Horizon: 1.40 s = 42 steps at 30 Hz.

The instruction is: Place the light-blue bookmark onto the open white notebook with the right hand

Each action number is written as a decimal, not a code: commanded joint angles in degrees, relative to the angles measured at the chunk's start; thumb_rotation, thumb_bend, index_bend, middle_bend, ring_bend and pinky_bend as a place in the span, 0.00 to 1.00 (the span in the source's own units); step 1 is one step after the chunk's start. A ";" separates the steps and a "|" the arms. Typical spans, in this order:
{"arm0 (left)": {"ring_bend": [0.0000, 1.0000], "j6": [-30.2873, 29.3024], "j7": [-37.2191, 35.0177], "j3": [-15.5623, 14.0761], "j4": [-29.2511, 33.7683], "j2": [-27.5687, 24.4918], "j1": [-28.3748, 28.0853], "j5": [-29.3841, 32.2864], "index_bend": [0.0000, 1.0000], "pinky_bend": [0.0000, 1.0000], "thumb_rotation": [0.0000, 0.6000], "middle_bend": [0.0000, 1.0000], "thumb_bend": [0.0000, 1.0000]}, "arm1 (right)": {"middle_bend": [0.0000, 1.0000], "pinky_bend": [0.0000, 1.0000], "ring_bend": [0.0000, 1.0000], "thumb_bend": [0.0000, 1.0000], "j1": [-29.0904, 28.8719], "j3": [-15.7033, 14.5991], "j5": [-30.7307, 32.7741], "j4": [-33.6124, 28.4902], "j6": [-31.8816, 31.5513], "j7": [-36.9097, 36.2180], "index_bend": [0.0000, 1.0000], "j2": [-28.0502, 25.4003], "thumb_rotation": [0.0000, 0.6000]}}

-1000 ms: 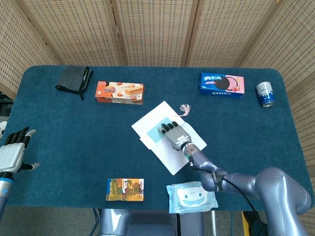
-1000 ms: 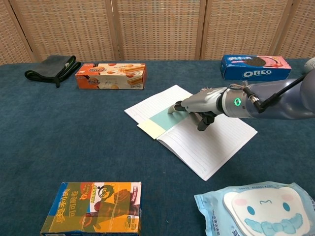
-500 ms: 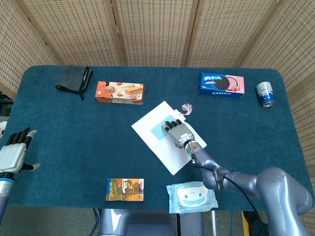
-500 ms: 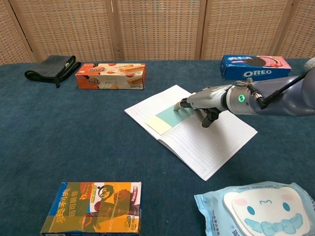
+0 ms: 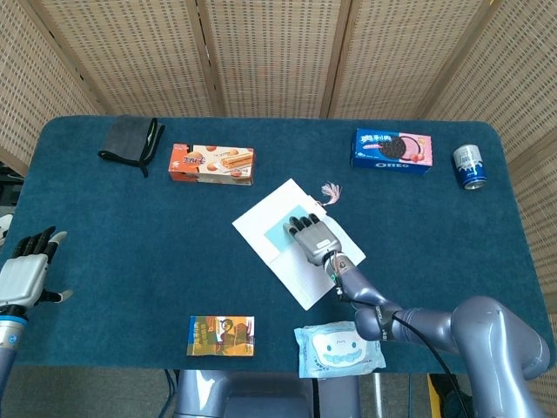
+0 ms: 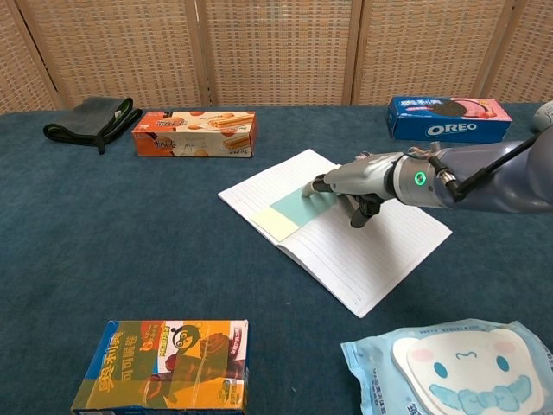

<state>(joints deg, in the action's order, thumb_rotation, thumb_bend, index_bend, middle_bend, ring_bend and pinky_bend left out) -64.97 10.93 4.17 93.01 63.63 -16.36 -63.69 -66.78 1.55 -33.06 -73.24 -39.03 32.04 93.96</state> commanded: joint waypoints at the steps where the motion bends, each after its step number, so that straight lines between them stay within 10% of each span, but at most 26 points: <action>1: 0.00 -0.04 0.11 0.04 0.03 0.03 -0.01 0.10 0.00 0.00 1.00 0.00 0.00 | 0.00 0.00 0.00 1.00 0.04 -0.03 0.20 0.06 -0.20 0.20 0.00 0.16 1.00; 42: 0.00 0.09 0.20 -0.14 0.18 0.04 -0.07 0.10 0.00 0.00 1.00 0.00 0.00 | 0.00 0.00 0.00 1.00 1.28 4.11 -2.07 -8.65 -4.96 -0.69 0.00 -4.77 1.00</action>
<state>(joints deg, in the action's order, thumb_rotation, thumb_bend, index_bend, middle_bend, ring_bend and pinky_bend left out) -64.89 11.15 4.03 93.18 63.67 -16.43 -63.59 -65.89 4.57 -33.78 -79.04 -42.81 32.27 91.20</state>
